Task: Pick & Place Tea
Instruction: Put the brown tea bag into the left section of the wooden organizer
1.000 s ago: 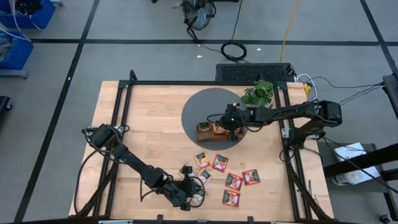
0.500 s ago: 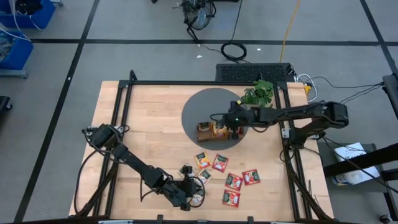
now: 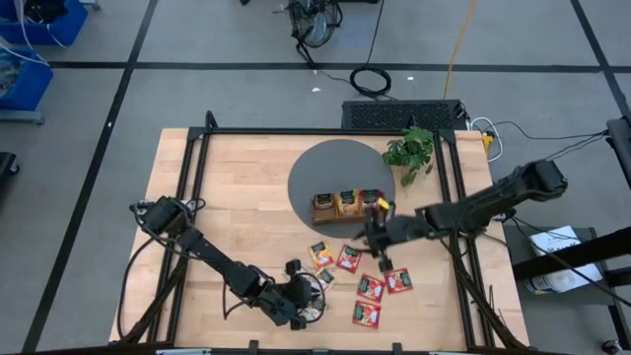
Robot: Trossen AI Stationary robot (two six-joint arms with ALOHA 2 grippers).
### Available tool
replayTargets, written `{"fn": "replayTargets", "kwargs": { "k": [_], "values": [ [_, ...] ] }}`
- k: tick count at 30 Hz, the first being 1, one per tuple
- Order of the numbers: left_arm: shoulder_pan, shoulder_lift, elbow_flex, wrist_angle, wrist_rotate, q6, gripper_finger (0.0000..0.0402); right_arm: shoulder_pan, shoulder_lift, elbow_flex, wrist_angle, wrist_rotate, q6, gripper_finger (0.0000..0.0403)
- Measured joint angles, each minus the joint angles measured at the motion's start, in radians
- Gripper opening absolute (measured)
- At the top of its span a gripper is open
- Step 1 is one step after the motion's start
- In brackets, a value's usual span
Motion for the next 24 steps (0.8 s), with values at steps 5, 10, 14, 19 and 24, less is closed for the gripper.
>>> {"fn": "replayTargets", "kwargs": {
  "k": [5, 10, 14, 19, 24],
  "values": [
    [0.000, 0.000, 0.000, 0.003, 0.143, -0.051, 0.0042, 0.102, 0.072, -0.170, 0.380, -0.014, 0.153, 0.0131],
    [-0.012, 0.000, 0.000, -0.014, 0.223, -0.107, 0.0042, 0.156, 0.169, -0.214, 0.549, -0.074, 0.213, 0.0130],
    [-0.037, 0.000, 0.003, -0.020, 0.297, -0.134, 0.0042, 0.179, 0.249, -0.202, 0.613, -0.071, 0.224, 0.0130],
    [-0.070, 0.018, 0.004, -0.037, 0.304, -0.190, 0.0042, 0.181, 0.340, -0.168, 0.663, -0.078, 0.285, 0.0130],
    [-0.068, 0.054, 0.004, -0.032, 0.301, -0.219, 0.0042, 0.180, 0.421, -0.112, 0.684, -0.172, 0.358, 0.0130]
  ]
}}
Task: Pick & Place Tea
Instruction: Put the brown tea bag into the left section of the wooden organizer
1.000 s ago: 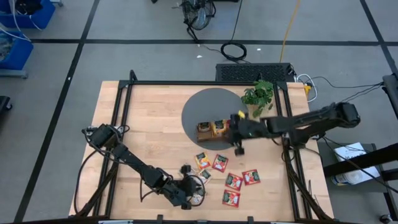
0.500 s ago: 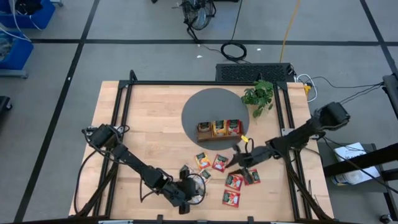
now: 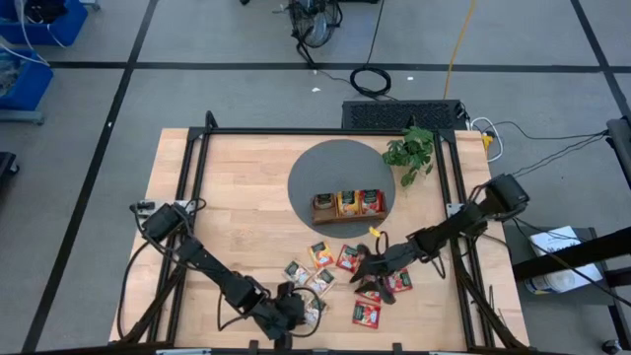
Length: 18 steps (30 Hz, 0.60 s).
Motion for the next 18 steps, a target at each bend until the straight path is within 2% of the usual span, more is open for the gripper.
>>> {"fn": "replayTargets", "kwargs": {
  "k": [7, 18],
  "values": [
    [0.032, 0.029, 0.001, 0.008, -0.003, -0.008, 0.0042, -0.011, 0.111, 0.097, -0.007, -0.099, 0.095, 0.0130],
    [0.065, 0.030, 0.000, 0.017, -0.038, 0.071, 0.0042, -0.069, 0.174, 0.115, -0.039, -0.163, 0.275, 0.0130]
  ]
}}
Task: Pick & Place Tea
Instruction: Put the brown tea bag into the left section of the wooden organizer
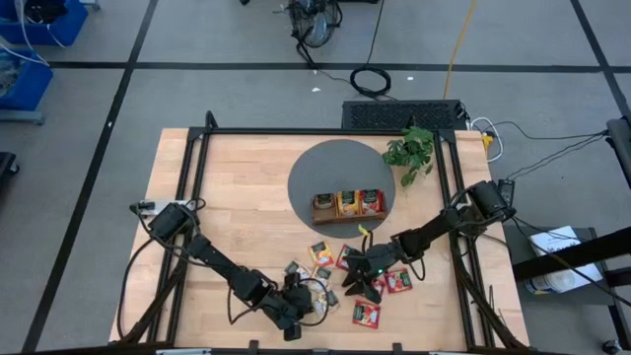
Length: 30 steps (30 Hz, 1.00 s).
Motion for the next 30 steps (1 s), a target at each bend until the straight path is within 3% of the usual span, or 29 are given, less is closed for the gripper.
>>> {"fn": "replayTargets", "kwargs": {
  "k": [7, 16, 26, 30],
  "values": [
    [0.015, 0.000, 0.000, -0.003, -0.033, 0.022, 0.0042, -0.006, 0.000, 0.001, -0.012, -0.053, 0.069, 0.0130],
    [0.026, 0.002, -0.002, 0.000, -0.066, 0.024, 0.0042, -0.004, 0.001, -0.001, -0.149, -0.057, 0.142, 0.0130],
    [0.026, 0.002, -0.002, 0.003, -0.116, 0.024, 0.0042, -0.002, -0.004, -0.002, -0.206, -0.053, 0.080, 0.0130],
    [0.025, 0.000, -0.002, 0.014, -0.123, 0.072, 0.0042, -0.002, -0.055, -0.003, -0.229, -0.001, 0.019, 0.0130]
  ]
}}
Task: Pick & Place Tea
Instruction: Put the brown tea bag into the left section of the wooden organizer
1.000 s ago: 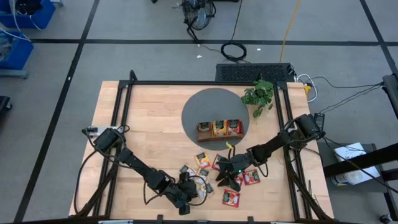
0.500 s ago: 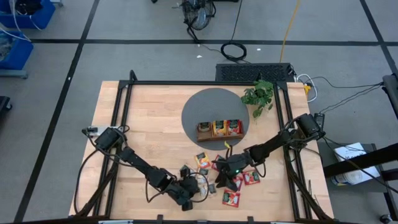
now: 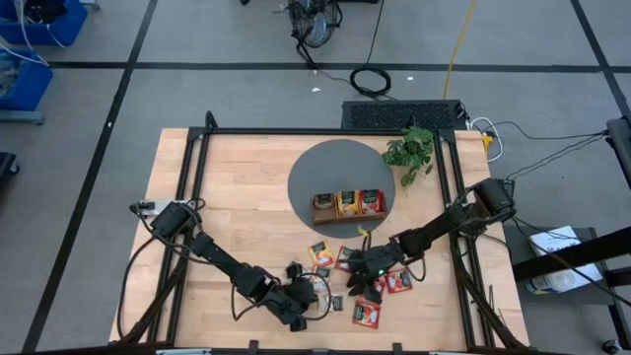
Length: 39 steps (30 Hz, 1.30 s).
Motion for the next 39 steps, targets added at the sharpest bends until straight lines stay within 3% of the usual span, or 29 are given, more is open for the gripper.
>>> {"fn": "replayTargets", "kwargs": {
  "k": [5, 9, 13, 19, 24, 32, 39],
  "values": [
    [-0.025, -0.015, 0.027, 0.027, 0.015, 0.068, 0.0042, 0.022, -0.099, -0.004, -0.129, 0.070, -0.038, 0.0130],
    [-0.045, -0.015, 0.092, 0.031, 0.099, 0.125, 0.0042, 0.066, -0.145, -0.003, -0.179, 0.105, -0.046, 0.0130],
    [-0.033, -0.013, 0.127, -0.002, 0.076, 0.134, 0.0042, 0.130, -0.122, 0.025, -0.150, 0.123, -0.050, 0.0130],
    [0.014, 0.003, 0.129, 0.028, 0.177, 0.127, 0.0042, 0.200, -0.036, 0.139, -0.150, 0.238, -0.131, 0.0126],
    [0.030, 0.046, 0.129, 0.055, 0.221, 0.131, 0.0042, 0.219, 0.030, 0.221, -0.152, 0.224, -0.171, 0.0103],
    [0.067, 0.060, 0.129, 0.044, 0.216, 0.107, 0.0042, 0.216, 0.155, 0.319, -0.141, 0.104, -0.210, 0.0057],
    [0.066, 0.060, 0.129, 0.020, 0.202, 0.089, 0.0042, 0.172, 0.174, 0.309, -0.165, 0.164, -0.202, 0.0023]
  ]
}}
